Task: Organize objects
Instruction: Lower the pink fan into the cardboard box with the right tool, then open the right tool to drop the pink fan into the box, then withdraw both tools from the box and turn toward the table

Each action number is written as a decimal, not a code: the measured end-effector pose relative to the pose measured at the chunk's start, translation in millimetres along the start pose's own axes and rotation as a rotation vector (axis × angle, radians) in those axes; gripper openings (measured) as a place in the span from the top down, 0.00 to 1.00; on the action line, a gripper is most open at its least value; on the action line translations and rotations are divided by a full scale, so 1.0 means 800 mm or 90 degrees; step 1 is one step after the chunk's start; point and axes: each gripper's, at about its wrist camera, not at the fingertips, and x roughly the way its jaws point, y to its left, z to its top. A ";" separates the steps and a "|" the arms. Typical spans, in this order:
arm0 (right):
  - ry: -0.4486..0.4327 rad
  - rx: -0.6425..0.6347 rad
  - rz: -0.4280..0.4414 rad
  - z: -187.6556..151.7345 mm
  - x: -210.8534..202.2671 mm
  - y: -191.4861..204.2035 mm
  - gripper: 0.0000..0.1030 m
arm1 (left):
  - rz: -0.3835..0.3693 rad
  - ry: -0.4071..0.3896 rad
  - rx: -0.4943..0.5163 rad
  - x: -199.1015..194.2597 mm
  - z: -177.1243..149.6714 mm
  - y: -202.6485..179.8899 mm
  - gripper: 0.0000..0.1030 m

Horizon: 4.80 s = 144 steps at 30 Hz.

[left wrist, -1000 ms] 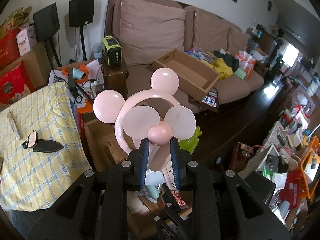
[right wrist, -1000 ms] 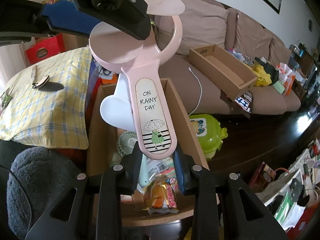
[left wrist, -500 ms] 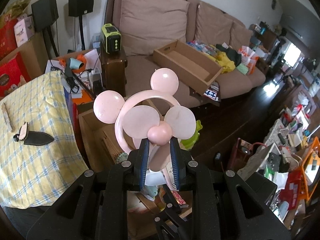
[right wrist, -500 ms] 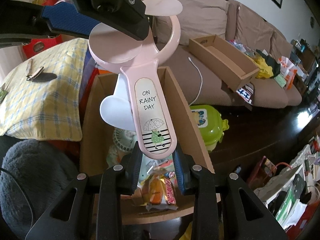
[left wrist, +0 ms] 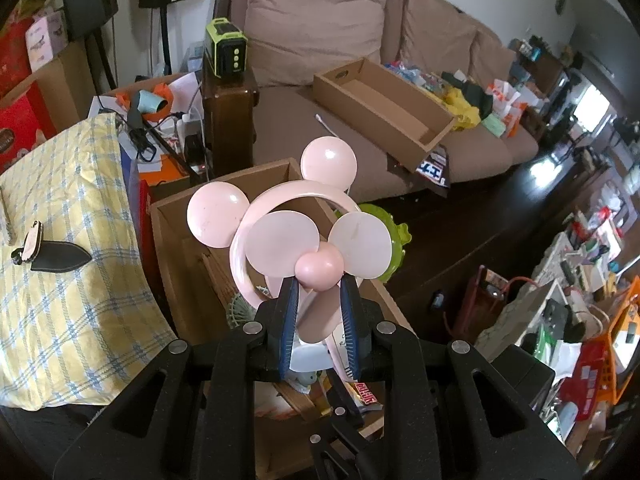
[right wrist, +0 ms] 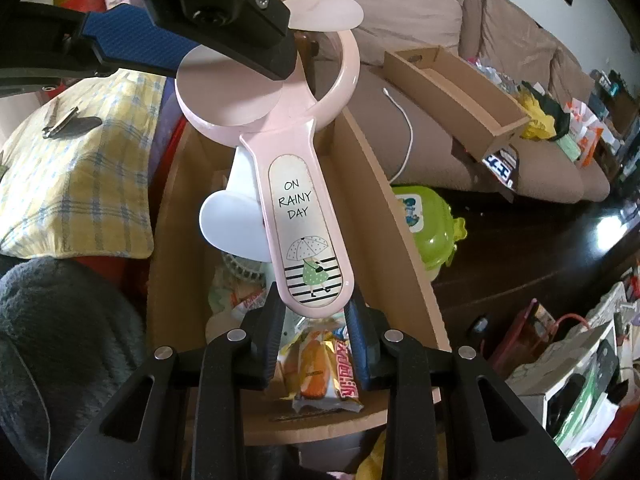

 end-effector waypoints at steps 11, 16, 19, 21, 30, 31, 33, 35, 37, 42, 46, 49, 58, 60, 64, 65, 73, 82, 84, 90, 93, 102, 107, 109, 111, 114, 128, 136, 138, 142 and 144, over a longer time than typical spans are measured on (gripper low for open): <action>0.027 0.000 0.005 -0.006 0.018 0.001 0.72 | -0.001 0.023 -0.011 0.019 -0.004 0.007 0.81; 0.038 -0.001 0.006 -0.009 0.025 0.002 0.72 | 0.000 0.033 -0.018 0.027 -0.006 0.009 0.81; 0.044 -0.002 0.009 -0.010 0.028 0.003 0.72 | 0.002 0.038 -0.021 0.030 -0.007 0.011 0.81; 0.048 -0.003 0.010 -0.011 0.031 0.004 0.72 | 0.002 0.040 -0.025 0.032 -0.009 0.014 0.81; 0.074 -0.010 0.010 -0.016 0.045 0.007 0.82 | 0.019 0.046 -0.029 0.041 -0.016 0.020 0.81; 0.076 -0.010 0.012 -0.016 0.047 0.007 0.82 | 0.020 0.048 -0.029 0.043 -0.016 0.020 0.81; 0.079 -0.008 0.016 -0.017 0.049 0.007 0.83 | 0.022 0.050 -0.029 0.046 -0.016 0.020 0.81; 0.081 -0.006 0.018 -0.019 0.051 0.007 0.83 | 0.021 0.054 -0.030 0.049 -0.017 0.021 0.81; 0.086 -0.006 0.019 -0.020 0.053 0.008 0.83 | 0.017 0.061 -0.034 0.053 -0.018 0.022 0.82; 0.095 -0.004 0.025 -0.020 0.058 0.006 0.87 | -0.008 0.084 -0.053 0.064 -0.020 0.025 0.86; 0.099 -0.002 0.030 -0.019 0.060 0.003 0.88 | -0.007 0.088 -0.053 0.067 -0.021 0.025 0.86; 0.105 -0.003 0.031 -0.020 0.063 0.003 0.88 | -0.008 0.094 -0.057 0.071 -0.023 0.026 0.86; 0.118 -0.011 0.033 -0.024 0.066 0.005 0.88 | 0.006 0.102 -0.052 0.071 -0.024 0.027 0.86; 0.120 -0.012 0.032 -0.025 0.067 0.005 0.88 | 0.008 0.104 -0.053 0.070 -0.025 0.028 0.86; 0.120 -0.010 0.031 -0.024 0.067 0.003 0.88 | 0.007 0.107 -0.057 0.069 -0.025 0.031 0.86; 0.119 -0.009 0.031 -0.024 0.066 0.003 0.88 | 0.006 0.108 -0.057 0.068 -0.025 0.032 0.86; 0.120 -0.006 0.023 -0.024 0.066 0.002 0.88 | 0.030 0.092 -0.050 0.054 -0.024 0.039 0.86; 0.103 0.008 0.009 -0.020 0.059 -0.002 0.83 | 0.073 0.035 -0.018 0.016 -0.018 0.049 0.85; 0.101 0.010 0.008 -0.020 0.058 -0.002 0.83 | 0.085 0.021 -0.013 0.006 -0.016 0.055 0.85; 0.087 0.026 0.023 -0.016 0.053 -0.005 0.82 | 0.109 -0.013 -0.013 -0.023 -0.012 0.077 0.85; 0.082 0.041 0.050 -0.014 0.049 -0.005 0.82 | 0.127 -0.031 0.004 -0.037 -0.010 0.087 0.85; 0.033 0.051 0.062 -0.002 0.023 0.001 0.82 | 0.183 -0.082 0.004 -0.086 -0.003 0.133 0.74; 0.024 0.052 0.062 0.005 0.010 0.001 0.82 | 0.168 -0.094 -0.032 -0.104 -0.001 0.166 0.72; 0.019 0.050 0.052 0.006 0.003 0.002 0.82 | 0.161 -0.101 -0.046 -0.109 0.001 0.177 0.71; 0.015 0.054 0.048 0.008 -0.005 0.003 0.82 | 0.151 -0.105 -0.058 -0.115 0.001 0.188 0.71; 0.009 0.057 0.043 0.011 -0.018 0.008 0.80 | 0.144 -0.110 -0.077 -0.123 0.000 0.208 0.70; -0.009 -0.041 0.074 0.055 -0.057 0.120 0.65 | 0.289 -0.183 -0.245 -0.225 -0.019 0.407 0.36; -0.040 -0.124 0.090 0.089 -0.084 0.210 0.54 | 0.307 -0.174 -0.396 -0.240 -0.080 0.547 0.36; -0.043 -0.141 0.093 0.098 -0.085 0.230 0.50 | 0.309 -0.170 -0.424 -0.235 -0.094 0.569 0.34; -0.047 -0.190 0.103 0.111 -0.077 0.274 0.47 | 0.320 -0.138 -0.458 -0.221 -0.116 0.607 0.33; -0.039 -0.212 0.096 0.116 -0.064 0.293 0.47 | 0.336 -0.123 -0.471 -0.216 -0.129 0.626 0.33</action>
